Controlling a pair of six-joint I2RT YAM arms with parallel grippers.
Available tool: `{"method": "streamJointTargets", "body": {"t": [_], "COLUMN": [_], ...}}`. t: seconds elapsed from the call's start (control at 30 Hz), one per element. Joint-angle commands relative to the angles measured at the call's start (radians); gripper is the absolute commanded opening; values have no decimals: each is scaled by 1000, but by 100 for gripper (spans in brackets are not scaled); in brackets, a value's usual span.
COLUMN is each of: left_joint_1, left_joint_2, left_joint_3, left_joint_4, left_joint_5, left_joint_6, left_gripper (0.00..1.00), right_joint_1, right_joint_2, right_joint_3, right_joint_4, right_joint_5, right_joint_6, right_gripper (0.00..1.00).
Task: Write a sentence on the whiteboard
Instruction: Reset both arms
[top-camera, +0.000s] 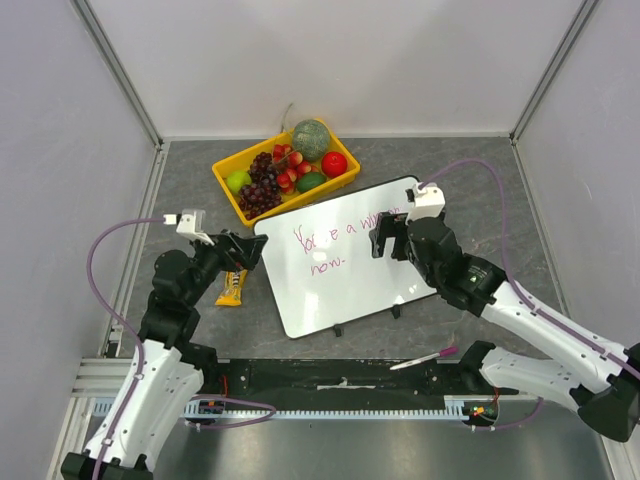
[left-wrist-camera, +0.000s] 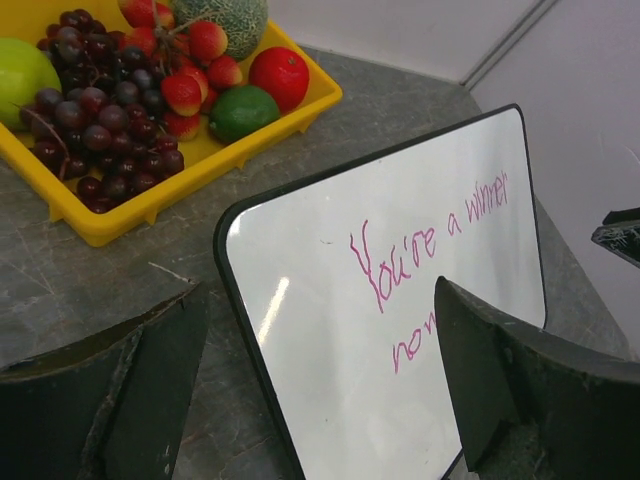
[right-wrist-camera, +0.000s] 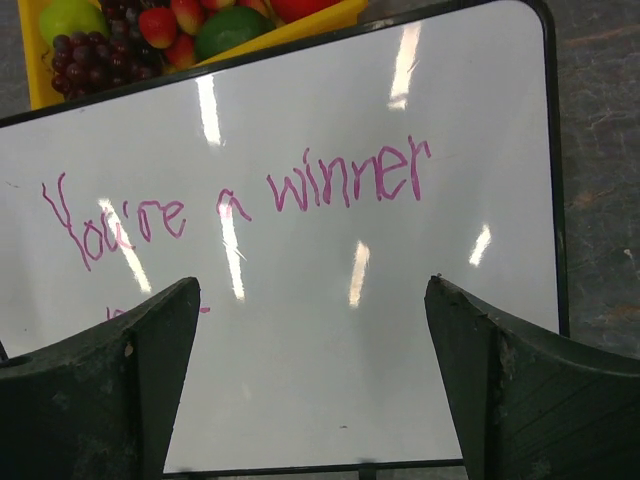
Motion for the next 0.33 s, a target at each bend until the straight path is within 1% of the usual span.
{"method": "streamJointTargets", "body": {"t": [0.0,0.13,0.2,0.23,0.3], "left_joint_1": [2,1,2,1,2], "left_joint_2": [25,43,42,32,13], "left_joint_3": [122,141,135,130,116], "left_joint_4": [-200,-221,-214,-203,-182], "left_joint_5": [-79,-126,-141,-157,-204], "left_joint_6": [-19,-18,-10,-6,11], "left_gripper": [96,97,97,98,98], "right_joint_1": [-39,-139,-247,-327,-465], "right_joint_2": [1,45,61,58,39], "right_joint_3": [89,123,117,97,43], "right_joint_4": [8,42,85,126,191], "right_joint_5": [-39,-149,-268,-352,-370], "right_joint_6": [-45,-103,-91,-79,-51], "right_gripper": [98,98,97,96,98]}}
